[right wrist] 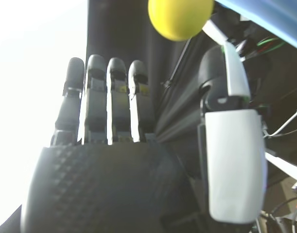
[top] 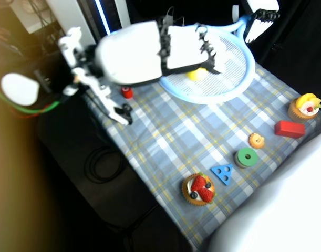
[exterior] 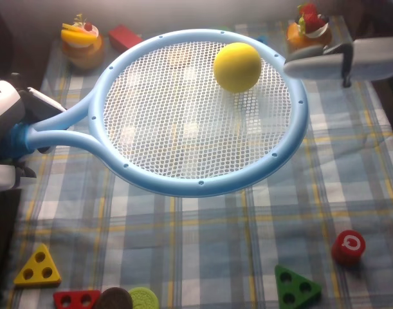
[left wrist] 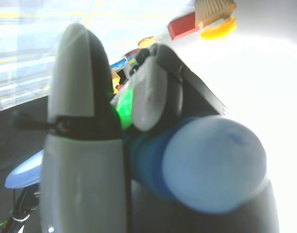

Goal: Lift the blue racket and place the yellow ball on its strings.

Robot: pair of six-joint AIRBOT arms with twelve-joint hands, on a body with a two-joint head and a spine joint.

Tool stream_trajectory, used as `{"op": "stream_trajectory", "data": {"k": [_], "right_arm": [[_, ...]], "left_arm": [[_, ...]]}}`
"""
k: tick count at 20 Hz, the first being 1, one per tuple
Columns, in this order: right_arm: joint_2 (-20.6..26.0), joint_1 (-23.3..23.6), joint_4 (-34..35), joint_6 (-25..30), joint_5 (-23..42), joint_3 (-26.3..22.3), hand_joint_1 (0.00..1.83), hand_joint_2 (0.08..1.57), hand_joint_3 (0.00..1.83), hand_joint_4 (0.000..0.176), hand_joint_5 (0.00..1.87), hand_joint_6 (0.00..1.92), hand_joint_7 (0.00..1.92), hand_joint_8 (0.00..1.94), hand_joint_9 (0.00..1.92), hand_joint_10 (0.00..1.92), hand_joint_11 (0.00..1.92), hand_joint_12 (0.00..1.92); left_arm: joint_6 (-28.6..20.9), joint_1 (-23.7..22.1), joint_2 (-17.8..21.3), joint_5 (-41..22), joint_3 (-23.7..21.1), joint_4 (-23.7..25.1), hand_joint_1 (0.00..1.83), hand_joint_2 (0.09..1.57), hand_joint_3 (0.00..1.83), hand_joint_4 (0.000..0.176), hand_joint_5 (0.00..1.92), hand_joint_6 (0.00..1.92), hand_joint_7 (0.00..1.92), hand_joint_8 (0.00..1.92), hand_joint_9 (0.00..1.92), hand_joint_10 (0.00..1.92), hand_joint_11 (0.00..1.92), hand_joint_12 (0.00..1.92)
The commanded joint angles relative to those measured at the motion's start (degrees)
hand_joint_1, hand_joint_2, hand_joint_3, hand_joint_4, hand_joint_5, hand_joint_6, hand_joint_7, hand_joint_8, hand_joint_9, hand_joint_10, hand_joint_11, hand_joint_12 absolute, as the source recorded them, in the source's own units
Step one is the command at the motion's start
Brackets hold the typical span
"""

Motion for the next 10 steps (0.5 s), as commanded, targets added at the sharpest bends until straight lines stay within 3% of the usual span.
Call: {"op": "stream_trajectory", "data": {"k": [1,2,3,5,8,10], "right_arm": [[0.1,0.3,3.0,-0.5,8.1,-0.5,0.66,1.07,0.00,0.019,0.21,0.00,0.29,0.00,0.29,0.00,0.10,0.41],[0.3,0.1,3.5,-0.9,8.5,-0.6,0.71,1.06,0.00,0.034,0.23,0.00,0.30,0.00,0.28,0.00,0.05,0.48],[0.5,-0.2,4.1,-1.3,8.9,-0.8,0.69,1.08,0.00,0.031,0.24,0.00,0.31,0.00,0.27,0.00,0.01,0.56],[0.6,-0.8,5.1,-1.7,9.5,-0.9,0.74,1.09,0.00,0.046,0.28,0.00,0.31,0.00,0.29,0.01,0.04,0.64],[0.8,-1.6,6.1,-1.8,10.3,-1.0,0.72,1.10,0.00,0.036,0.29,0.00,0.34,0.00,0.35,0.01,0.09,0.55],[1.1,-2.0,6.3,-1.8,10.6,-1.3,0.73,1.10,0.00,0.034,0.29,0.00,0.34,0.00,0.34,0.00,0.08,0.54]], "left_arm": [[-0.4,-0.8,0.2,-5.9,0.5,1.0,1.83,1.18,0.00,0.176,1.02,1.92,1.28,1.92,1.60,1.92,1.69,1.92],[-0.4,-0.8,0.1,-5.7,0.5,1.1,1.83,1.18,0.00,0.175,1.02,1.92,1.28,1.92,1.60,1.92,1.69,1.92],[-0.4,-1.0,0.1,-5.4,0.6,1.2,1.83,1.17,0.00,0.174,0.99,1.92,1.25,1.92,1.58,1.92,1.67,1.92],[-0.4,-1.2,-0.3,-4.7,1.0,1.3,1.79,1.19,0.00,0.171,0.96,1.92,1.24,1.92,1.55,1.92,1.66,1.92],[-0.4,-2.7,-2.0,-2.8,2.3,1.7,1.75,1.15,0.00,0.176,0.94,1.92,1.25,1.92,1.54,1.92,1.64,1.92],[-0.3,-4.3,-3.7,-0.6,3.7,2.3,1.74,1.20,0.00,0.176,0.94,1.92,1.26,1.92,1.56,1.92,1.65,1.92]]}}
